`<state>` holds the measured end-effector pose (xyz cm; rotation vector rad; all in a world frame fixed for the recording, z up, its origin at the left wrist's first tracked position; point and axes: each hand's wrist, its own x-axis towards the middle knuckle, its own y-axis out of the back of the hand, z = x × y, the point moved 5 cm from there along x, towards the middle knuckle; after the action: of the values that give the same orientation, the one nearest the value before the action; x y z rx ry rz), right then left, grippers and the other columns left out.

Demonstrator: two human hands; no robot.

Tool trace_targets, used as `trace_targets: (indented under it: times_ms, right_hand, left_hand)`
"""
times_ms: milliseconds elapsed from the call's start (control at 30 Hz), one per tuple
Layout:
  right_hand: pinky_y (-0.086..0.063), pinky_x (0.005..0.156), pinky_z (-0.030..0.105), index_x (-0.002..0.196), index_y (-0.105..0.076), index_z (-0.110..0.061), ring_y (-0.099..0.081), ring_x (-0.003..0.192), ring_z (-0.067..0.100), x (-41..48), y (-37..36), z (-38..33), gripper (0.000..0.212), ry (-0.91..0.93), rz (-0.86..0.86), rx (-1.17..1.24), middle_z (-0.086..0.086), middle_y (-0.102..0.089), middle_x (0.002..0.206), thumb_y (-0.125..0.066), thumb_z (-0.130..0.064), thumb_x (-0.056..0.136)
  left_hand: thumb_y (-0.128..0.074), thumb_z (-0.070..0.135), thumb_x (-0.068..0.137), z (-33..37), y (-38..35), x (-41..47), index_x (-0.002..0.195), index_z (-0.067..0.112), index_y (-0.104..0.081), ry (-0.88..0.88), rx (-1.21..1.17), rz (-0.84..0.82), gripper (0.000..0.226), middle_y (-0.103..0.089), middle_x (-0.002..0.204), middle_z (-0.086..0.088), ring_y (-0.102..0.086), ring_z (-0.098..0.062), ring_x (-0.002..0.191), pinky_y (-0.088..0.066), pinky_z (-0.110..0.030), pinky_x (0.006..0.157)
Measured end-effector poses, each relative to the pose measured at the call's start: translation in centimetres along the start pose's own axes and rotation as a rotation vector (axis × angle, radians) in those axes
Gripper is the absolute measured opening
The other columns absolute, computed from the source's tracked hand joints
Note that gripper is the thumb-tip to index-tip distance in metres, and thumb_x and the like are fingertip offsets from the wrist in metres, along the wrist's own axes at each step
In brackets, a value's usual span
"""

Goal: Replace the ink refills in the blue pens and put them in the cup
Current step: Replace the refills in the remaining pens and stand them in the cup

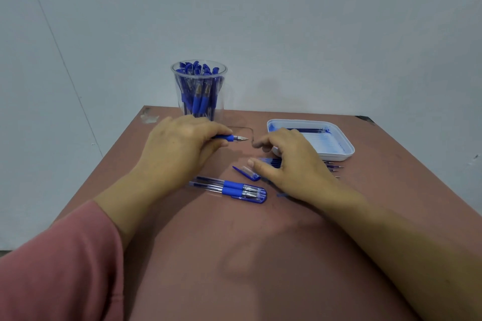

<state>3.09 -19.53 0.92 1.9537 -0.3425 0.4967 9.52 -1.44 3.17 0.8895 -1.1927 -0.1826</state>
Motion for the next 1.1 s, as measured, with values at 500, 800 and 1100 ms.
trace_targets:
  times_ms: [500, 800, 1100]
  right_hand:
    - [-0.04, 0.075, 0.025, 0.092, -0.069, -0.032, -0.049, 0.082, 0.007, 0.7, 0.0, -0.1, 0.017, -0.038, -0.097, 0.04, -0.016, -0.059, 0.084, -0.067, -0.046, 0.083]
    - [-0.037, 0.079, 0.009, 0.092, -0.059, -0.044, -0.053, 0.09, 0.003, 0.1, 2.0, 0.2, 0.011, -0.019, -0.068, 0.183, -0.015, -0.063, 0.093, -0.065, -0.034, 0.089]
    - [-0.04, 0.076, 0.015, 0.095, -0.069, -0.034, -0.052, 0.09, 0.005, -0.2, 1.5, -0.4, 0.009, 0.062, -0.053, 0.174, -0.021, -0.058, 0.083, -0.067, -0.035, 0.087]
  left_hand:
    - [-0.07, 0.032, 0.084, -1.0, -0.2, -0.2, 0.103, 0.027, -0.074, 0.114, -0.057, -0.041, 0.02, -0.072, 0.09, 0.012, -0.058, -0.005, 0.077, -0.031, -0.006, 0.067]
    - [-0.061, 0.047, 0.088, -0.3, -0.7, -0.2, 0.106, 0.033, -0.071, 0.1, -0.183, -0.136, 0.025, -0.068, 0.093, 0.02, -0.059, 0.0, 0.082, -0.041, -0.012, 0.071]
    - [-0.054, 0.056, 0.087, 0.9, -1.3, -0.5, 0.108, 0.034, -0.07, 0.085, -0.273, -0.158, 0.034, -0.07, 0.096, 0.019, -0.063, -0.001, 0.085, -0.054, -0.031, 0.073]
